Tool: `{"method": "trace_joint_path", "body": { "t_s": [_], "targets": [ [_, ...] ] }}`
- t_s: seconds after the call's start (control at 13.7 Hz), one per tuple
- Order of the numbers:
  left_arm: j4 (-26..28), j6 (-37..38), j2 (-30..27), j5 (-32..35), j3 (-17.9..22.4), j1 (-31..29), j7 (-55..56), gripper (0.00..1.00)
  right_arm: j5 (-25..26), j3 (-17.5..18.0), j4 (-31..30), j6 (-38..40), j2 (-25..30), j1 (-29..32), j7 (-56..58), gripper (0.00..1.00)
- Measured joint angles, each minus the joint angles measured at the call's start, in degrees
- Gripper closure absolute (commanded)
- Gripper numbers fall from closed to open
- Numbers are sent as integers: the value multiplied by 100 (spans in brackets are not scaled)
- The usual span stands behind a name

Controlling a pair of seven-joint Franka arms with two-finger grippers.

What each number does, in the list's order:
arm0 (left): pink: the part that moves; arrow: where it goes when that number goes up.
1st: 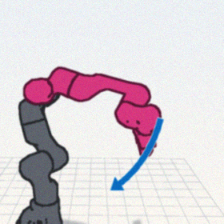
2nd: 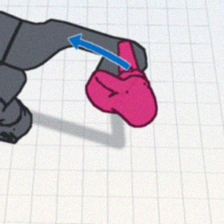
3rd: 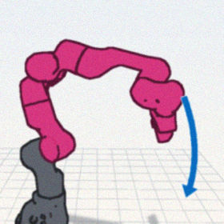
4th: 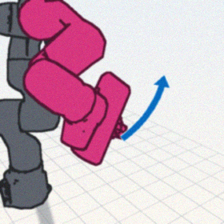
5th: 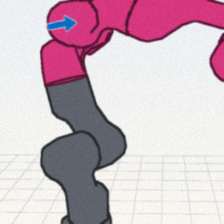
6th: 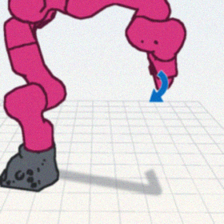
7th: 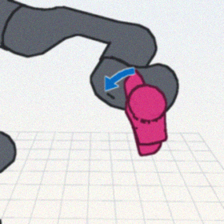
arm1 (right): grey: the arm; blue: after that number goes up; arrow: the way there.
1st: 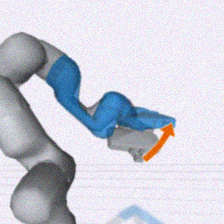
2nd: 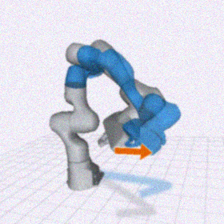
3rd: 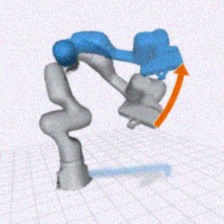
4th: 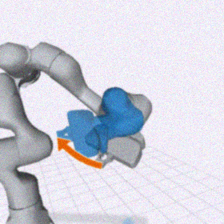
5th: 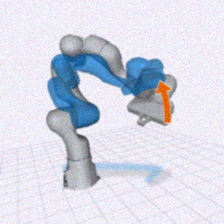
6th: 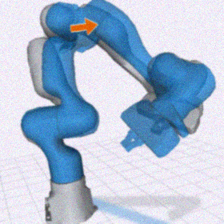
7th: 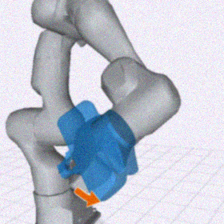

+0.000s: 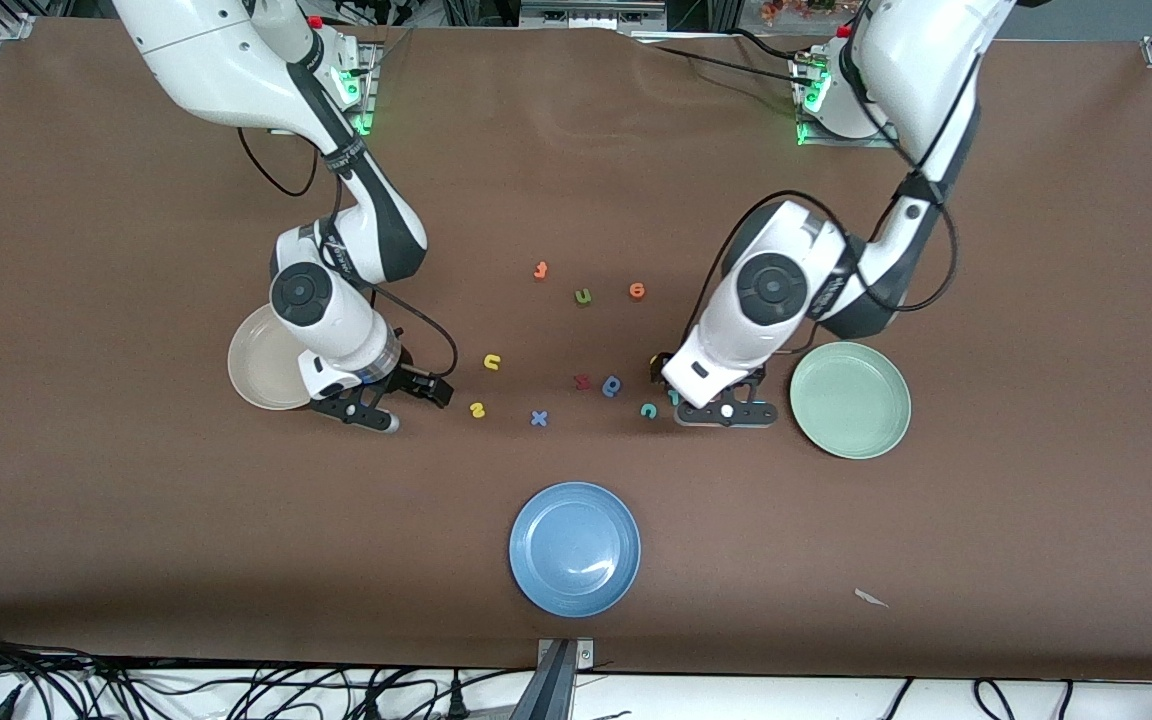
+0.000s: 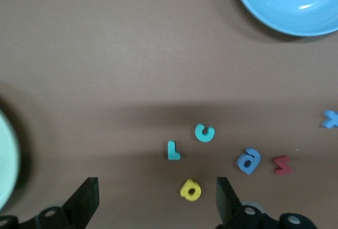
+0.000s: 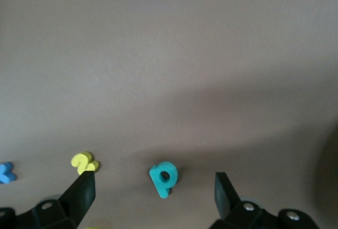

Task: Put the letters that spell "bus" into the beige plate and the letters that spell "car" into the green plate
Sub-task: 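Grasp teal p with the right gripper while the left gripper grasps teal c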

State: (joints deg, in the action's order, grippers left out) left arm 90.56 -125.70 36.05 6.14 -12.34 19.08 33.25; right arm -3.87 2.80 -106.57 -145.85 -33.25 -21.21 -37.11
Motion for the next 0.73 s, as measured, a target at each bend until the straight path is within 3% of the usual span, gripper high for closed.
{"method": "trace_joint_path", "body": {
  "t_s": [0.15, 0.29, 0.73],
  "targets": [
    [0, -303, 279, 89, 3, 53, 75, 18, 22, -254, -44, -11, -71, -336, -120, 2],
    [0, -567, 481, 90, 26, 46, 77, 38, 22, -433, -60, -13, -151, -567, -152, 5],
    [12, -644, 754, 90, 30, 61, 96, 41, 31, -545, -45, -27, -218, -572, -144, 12]
  ]
}}
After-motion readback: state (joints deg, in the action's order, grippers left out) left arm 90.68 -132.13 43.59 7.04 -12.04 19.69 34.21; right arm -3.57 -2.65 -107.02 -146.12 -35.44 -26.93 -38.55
